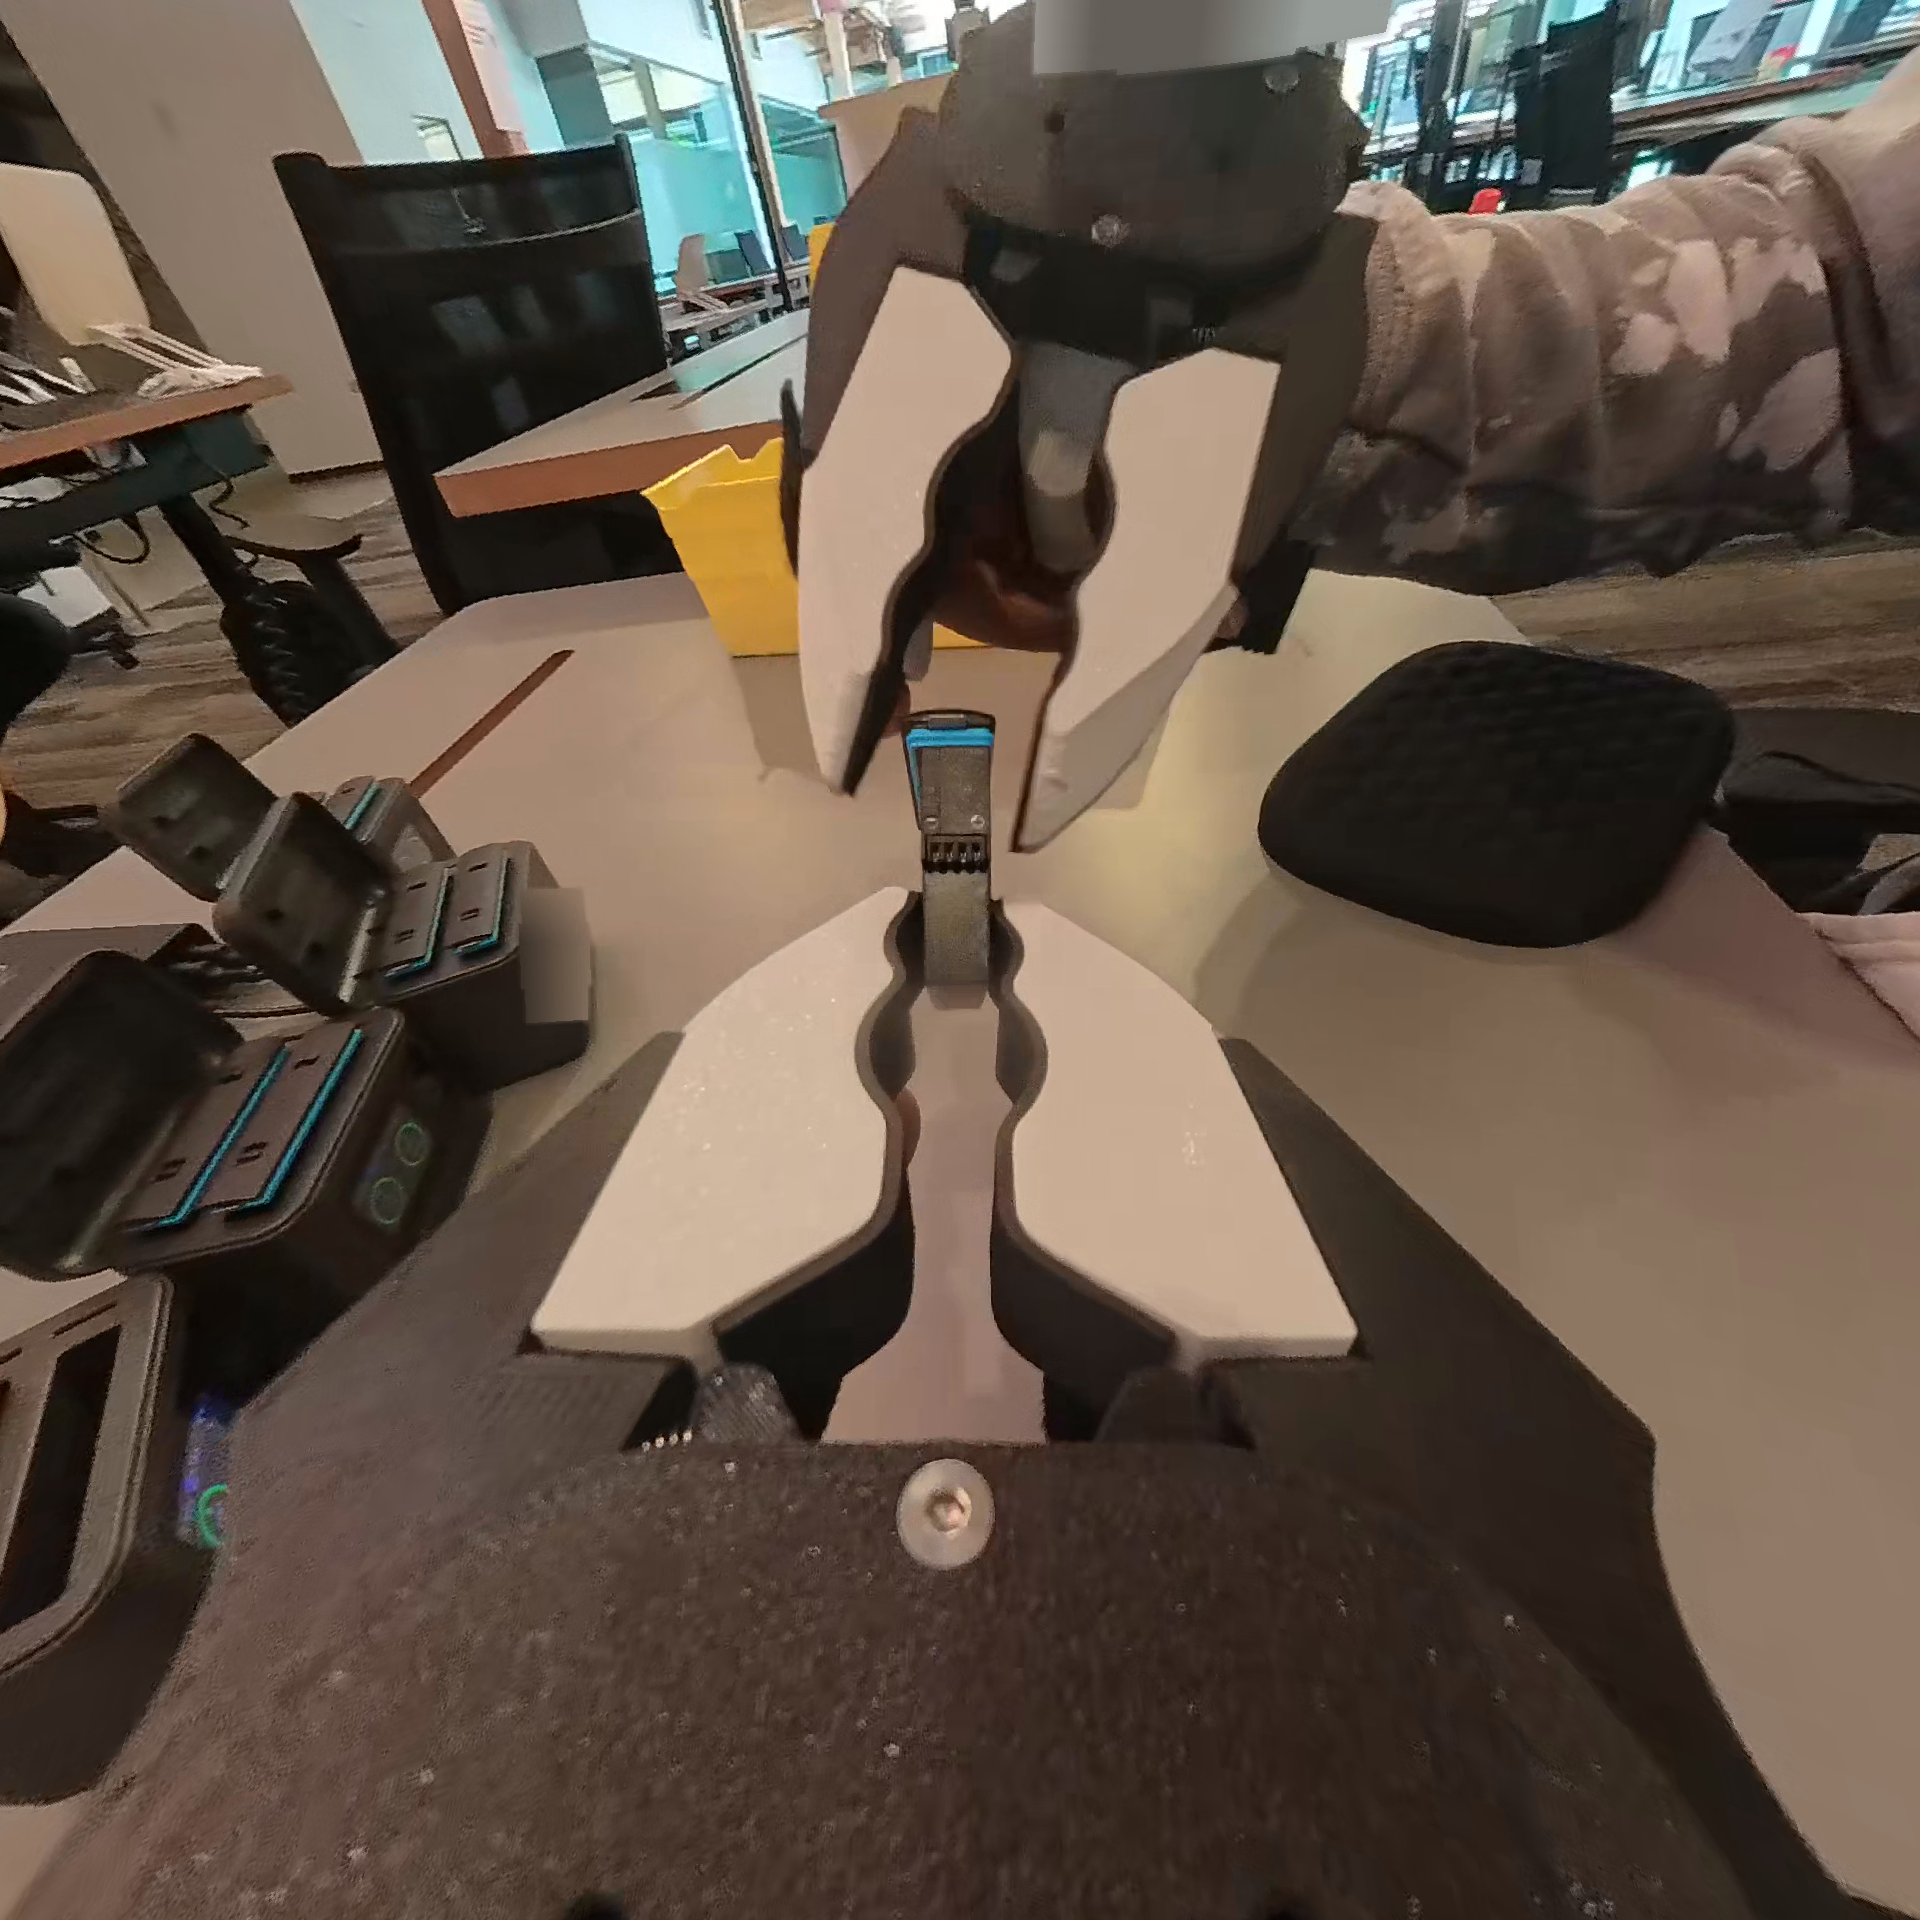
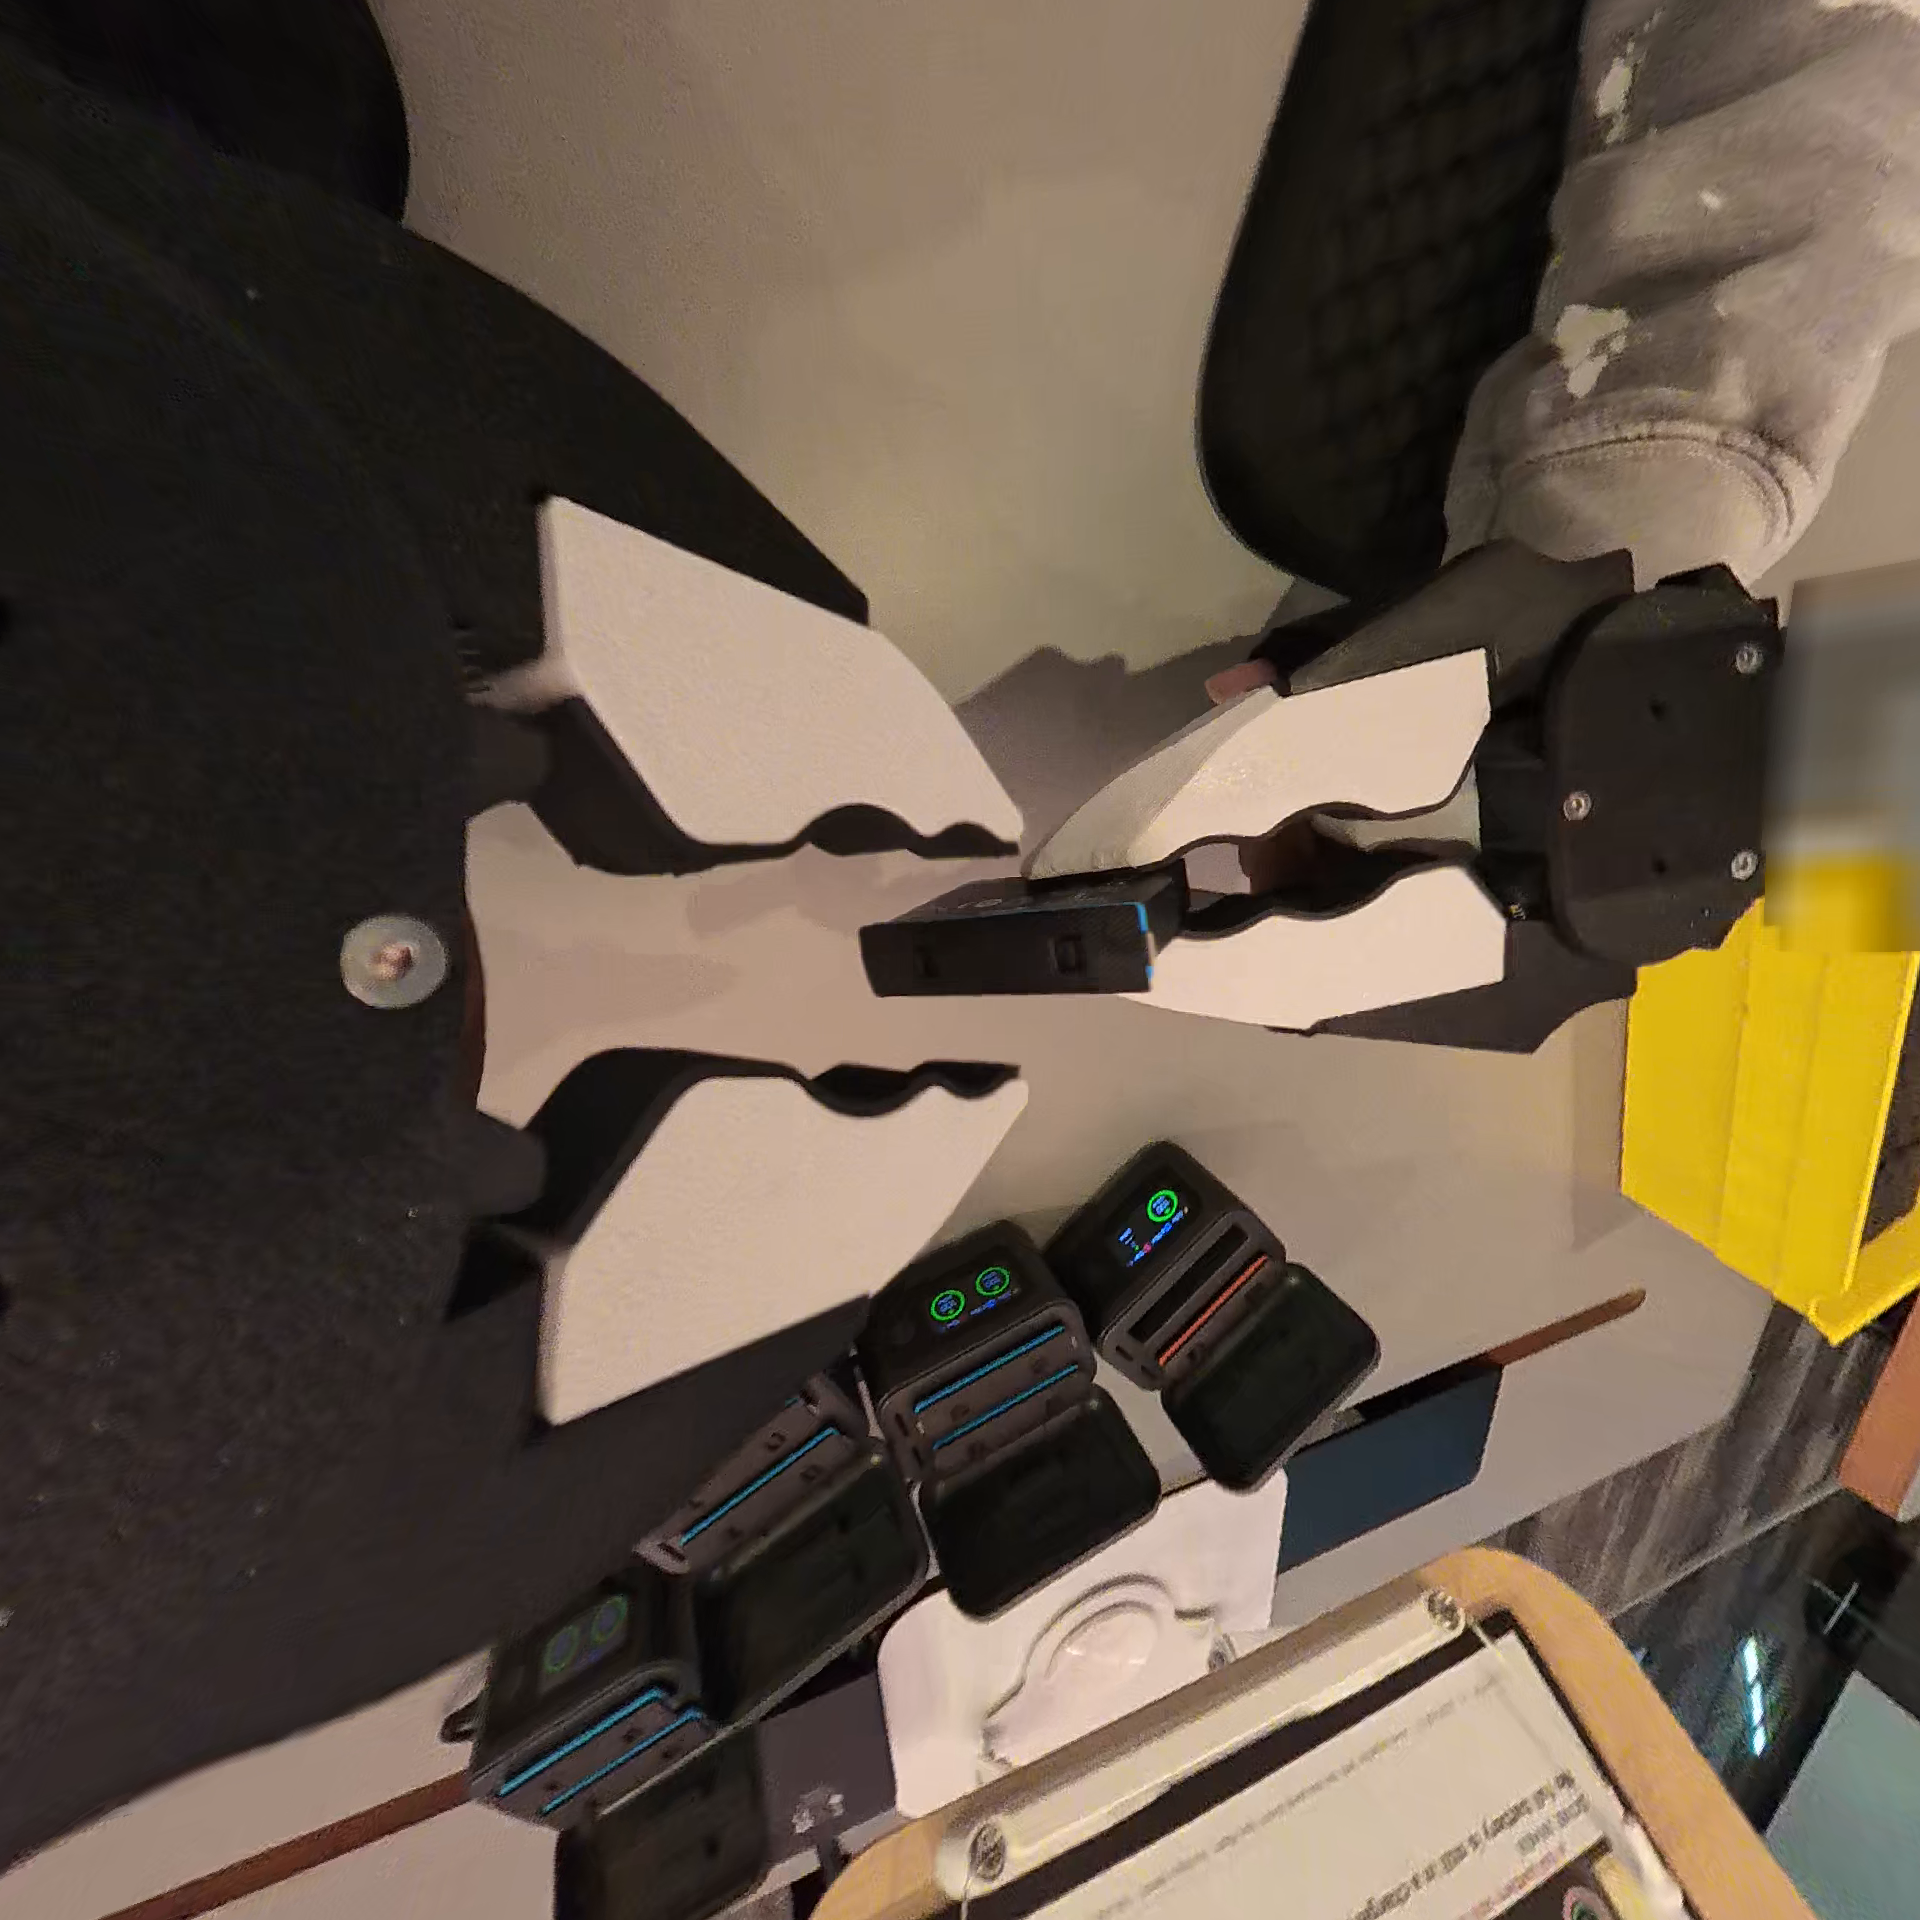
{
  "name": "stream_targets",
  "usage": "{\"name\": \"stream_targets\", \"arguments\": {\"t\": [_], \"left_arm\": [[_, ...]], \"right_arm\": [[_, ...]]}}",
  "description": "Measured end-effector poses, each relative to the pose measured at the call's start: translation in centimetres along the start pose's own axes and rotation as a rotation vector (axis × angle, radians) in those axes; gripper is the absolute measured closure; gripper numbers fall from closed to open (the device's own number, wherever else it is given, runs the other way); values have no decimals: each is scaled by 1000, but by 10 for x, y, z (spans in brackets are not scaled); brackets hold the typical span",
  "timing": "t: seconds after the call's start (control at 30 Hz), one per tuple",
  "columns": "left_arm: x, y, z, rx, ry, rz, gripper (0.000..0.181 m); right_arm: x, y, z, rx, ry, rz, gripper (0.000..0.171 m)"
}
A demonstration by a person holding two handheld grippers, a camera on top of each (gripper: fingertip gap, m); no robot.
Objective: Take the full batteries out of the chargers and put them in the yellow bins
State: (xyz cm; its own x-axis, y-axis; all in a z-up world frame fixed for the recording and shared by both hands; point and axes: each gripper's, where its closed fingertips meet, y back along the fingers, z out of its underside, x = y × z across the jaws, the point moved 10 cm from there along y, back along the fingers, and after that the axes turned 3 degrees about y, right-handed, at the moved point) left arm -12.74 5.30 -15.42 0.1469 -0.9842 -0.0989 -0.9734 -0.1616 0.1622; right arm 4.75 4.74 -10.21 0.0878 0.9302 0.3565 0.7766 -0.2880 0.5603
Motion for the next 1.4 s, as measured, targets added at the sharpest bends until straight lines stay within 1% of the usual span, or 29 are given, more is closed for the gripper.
{"name": "stream_targets", "arguments": {"t": [0.07, 0.1, 0.23, 0.3, 0.37, 0.5, 0.57, 0.63, 0.67, 0.77, 0.87, 1.0, 1.13, 1.27, 1.4], "left_arm": [[1, 0, 1, 4, 14, 9, 170], [2, 0, 1, 1, 11, 12, 170], [5, -4, 1, 13, 24, 9, 169], [5, -5, 1, 9, 33, -2, 156], [2, -4, 2, -26, 38, -55, 154], [-7, -1, 9, -66, 42, -200, 170], [-14, 0, 12, -88, 49, -284, 175], [-18, 1, 14, -84, 64, -341, 181], [-20, 2, 15, -90, 73, -372, 181], [-24, 4, 16, -85, 66, -440, 181], [-26, 6, 19, -84, 48, -503, 181], [-28, 5, 24, -61, 53, -533, 181], [-31, 6, 26, -23, 57, -555, 181], [-33, 10, 27, -18, 48, -604, 181], [-37, 13, 29, -20, 51, -654, 181]], "right_arm": [[-3, -3, 0, -15, 24, -16, 152], [-4, -3, 0, -23, 32, -22, 155], [-5, 3, -1, -52, 19, -46, 156], [-2, 14, -1, -101, 45, -11, 157], [10, 38, 0, -178, 73, 46, 157], [60, 116, 10, -395, 52, 202, 157], [90, 156, 23, -534, 37, 288, 157], [118, 189, 45, -679, 23, 339, 157], [130, 202, 59, -748, 2, 350, 157], [155, 227, 108, -922, -71, 321, 157], [167, 234, 153, -1032, -85, 258, 157], [175, 226, 197, -1033, -72, 159, 157], [181, 206, 226, -1015, -77, 71, 157], [184, 189, 252, -1041, -53, -11, 157], [185, 178, 271, -1054, -25, -45, 157]]}}
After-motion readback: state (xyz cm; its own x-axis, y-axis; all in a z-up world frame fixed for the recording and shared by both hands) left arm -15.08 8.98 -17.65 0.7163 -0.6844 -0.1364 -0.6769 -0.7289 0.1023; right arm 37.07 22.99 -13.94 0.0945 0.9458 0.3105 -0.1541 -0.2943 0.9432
